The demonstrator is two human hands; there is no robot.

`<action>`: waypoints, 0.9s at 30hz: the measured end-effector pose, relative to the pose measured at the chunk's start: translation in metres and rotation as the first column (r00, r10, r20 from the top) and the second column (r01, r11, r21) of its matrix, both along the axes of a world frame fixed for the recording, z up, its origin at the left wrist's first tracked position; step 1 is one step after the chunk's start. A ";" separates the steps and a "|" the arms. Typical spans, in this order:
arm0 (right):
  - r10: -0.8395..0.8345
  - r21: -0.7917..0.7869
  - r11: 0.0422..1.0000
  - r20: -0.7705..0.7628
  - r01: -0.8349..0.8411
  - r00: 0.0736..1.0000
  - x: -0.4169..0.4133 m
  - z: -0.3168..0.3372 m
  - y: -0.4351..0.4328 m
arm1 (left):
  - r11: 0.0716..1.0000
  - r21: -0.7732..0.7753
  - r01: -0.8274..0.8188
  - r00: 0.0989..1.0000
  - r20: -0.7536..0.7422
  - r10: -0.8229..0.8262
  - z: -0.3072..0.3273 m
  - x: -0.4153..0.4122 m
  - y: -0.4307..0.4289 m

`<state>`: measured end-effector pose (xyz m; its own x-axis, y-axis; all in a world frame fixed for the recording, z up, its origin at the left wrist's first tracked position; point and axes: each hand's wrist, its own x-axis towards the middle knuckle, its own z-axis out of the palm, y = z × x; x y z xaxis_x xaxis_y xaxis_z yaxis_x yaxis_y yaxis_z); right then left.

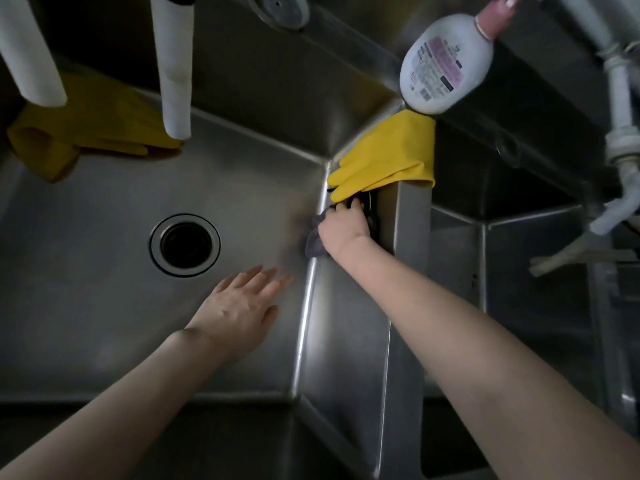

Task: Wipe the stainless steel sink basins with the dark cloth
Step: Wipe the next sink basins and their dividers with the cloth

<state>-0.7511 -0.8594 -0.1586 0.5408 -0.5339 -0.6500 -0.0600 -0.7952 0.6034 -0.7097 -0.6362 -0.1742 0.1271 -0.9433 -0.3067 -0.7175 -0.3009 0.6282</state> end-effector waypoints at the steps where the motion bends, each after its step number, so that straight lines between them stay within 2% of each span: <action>1: 0.020 0.003 1.000 -0.027 -0.020 0.999 -0.004 -0.002 0.004 | 1.000 0.008 -0.001 1.000 0.001 0.001 -0.001 -0.001 0.002; 7: 0.090 0.244 0.967 -0.089 -0.066 0.992 -0.039 0.028 0.073 | 0.998 0.067 0.004 1.000 0.028 -0.005 -0.001 -0.004 0.013; 11: 0.150 0.420 0.906 -0.216 -0.047 0.965 -0.086 0.058 0.130 | 0.996 0.079 0.034 0.999 -0.003 -0.034 0.005 -0.006 0.016; 14: 0.178 0.468 0.881 -0.184 -0.073 0.967 -0.102 0.066 0.126 | 0.997 0.063 0.045 0.999 -0.001 -0.045 0.008 -0.008 0.014; 18: 0.058 0.432 0.901 -0.014 -0.047 0.998 -0.080 0.069 0.095 | 0.999 0.023 0.024 1.000 -0.006 -0.024 0.012 -0.010 0.006; 22: 0.114 0.293 0.941 0.201 -0.171 0.973 -0.035 0.071 0.041 | 0.995 0.074 0.062 0.998 0.023 -0.064 0.010 -0.008 -0.002; 24: 0.094 0.213 0.966 0.248 -0.149 0.964 -0.013 0.074 0.013 | 0.994 0.093 0.059 0.997 0.040 -0.063 0.004 -0.010 -0.005; 27: 0.012 0.232 0.971 0.193 -0.057 0.981 -0.006 0.076 0.004 | 0.995 0.097 0.027 0.999 0.041 -0.031 0.001 -0.016 -0.011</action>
